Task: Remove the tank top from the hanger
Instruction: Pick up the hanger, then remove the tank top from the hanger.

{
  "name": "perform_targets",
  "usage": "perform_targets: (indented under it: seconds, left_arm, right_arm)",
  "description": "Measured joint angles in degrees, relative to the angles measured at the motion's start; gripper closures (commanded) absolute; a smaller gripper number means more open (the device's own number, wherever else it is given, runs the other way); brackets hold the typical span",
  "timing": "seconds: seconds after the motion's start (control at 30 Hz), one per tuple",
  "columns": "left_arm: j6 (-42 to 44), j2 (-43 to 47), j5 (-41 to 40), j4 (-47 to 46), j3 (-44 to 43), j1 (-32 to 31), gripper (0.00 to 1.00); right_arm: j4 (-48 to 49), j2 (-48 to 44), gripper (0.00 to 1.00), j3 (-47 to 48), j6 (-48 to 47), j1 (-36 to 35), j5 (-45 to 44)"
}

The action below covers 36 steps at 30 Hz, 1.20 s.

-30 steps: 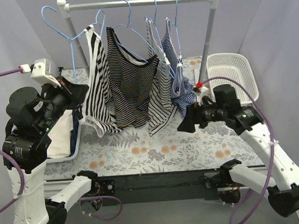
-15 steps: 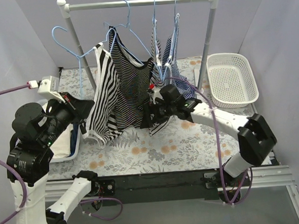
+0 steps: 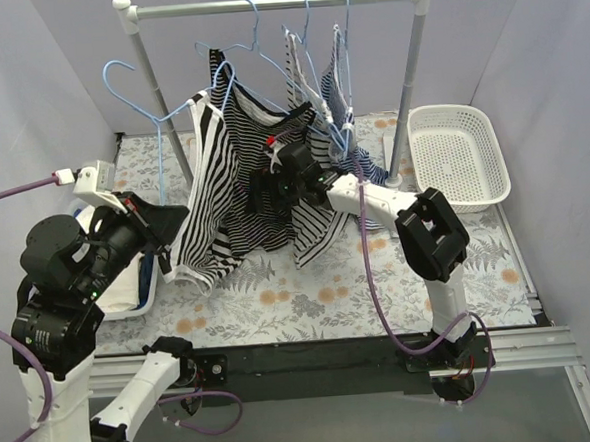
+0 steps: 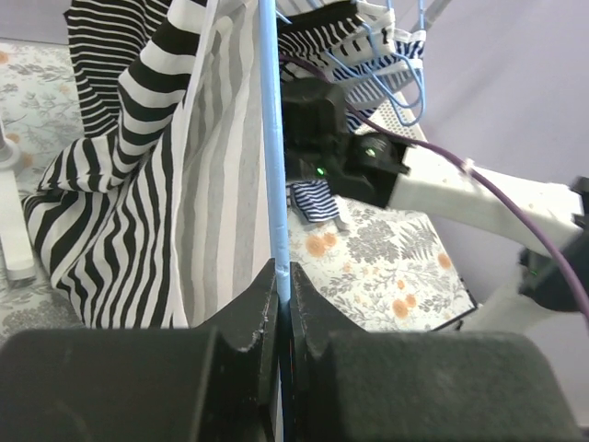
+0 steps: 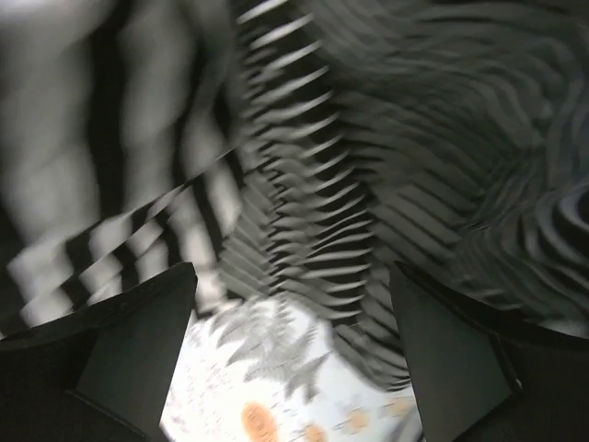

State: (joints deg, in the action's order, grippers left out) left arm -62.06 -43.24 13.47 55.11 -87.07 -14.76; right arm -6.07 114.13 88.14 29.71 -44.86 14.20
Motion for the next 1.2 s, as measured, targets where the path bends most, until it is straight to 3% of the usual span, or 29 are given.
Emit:
perform_targets:
  seconds: [0.37,0.5,0.63,0.9,1.2]
  left_arm:
    - [-1.3,2.3,10.3,1.7,-3.1,0.0,1.00]
    - [-1.2,2.5,10.4,3.6,-4.3,0.0,1.00]
    - [-1.2,2.3,4.5,6.3,-5.0,0.0,1.00]
    - [-0.9,-1.2,-9.2,9.2,-0.2,0.0,1.00]
    - [-0.2,-1.0,-5.5,7.1,9.6,0.0,1.00]
  right_arm:
    - [-10.9,12.1,0.04,17.7,-4.7,8.9,-10.3]
    - [-12.8,12.0,0.04,18.3,-7.3,9.7,-10.0]
    - [-13.8,7.1,0.04,12.1,-10.2,8.6,-7.9]
    - [-15.6,-15.4,0.05,-8.0,-13.4,0.0,-7.3]
    - [-18.0,-33.7,0.05,-21.2,-13.2,-5.3,-9.7]
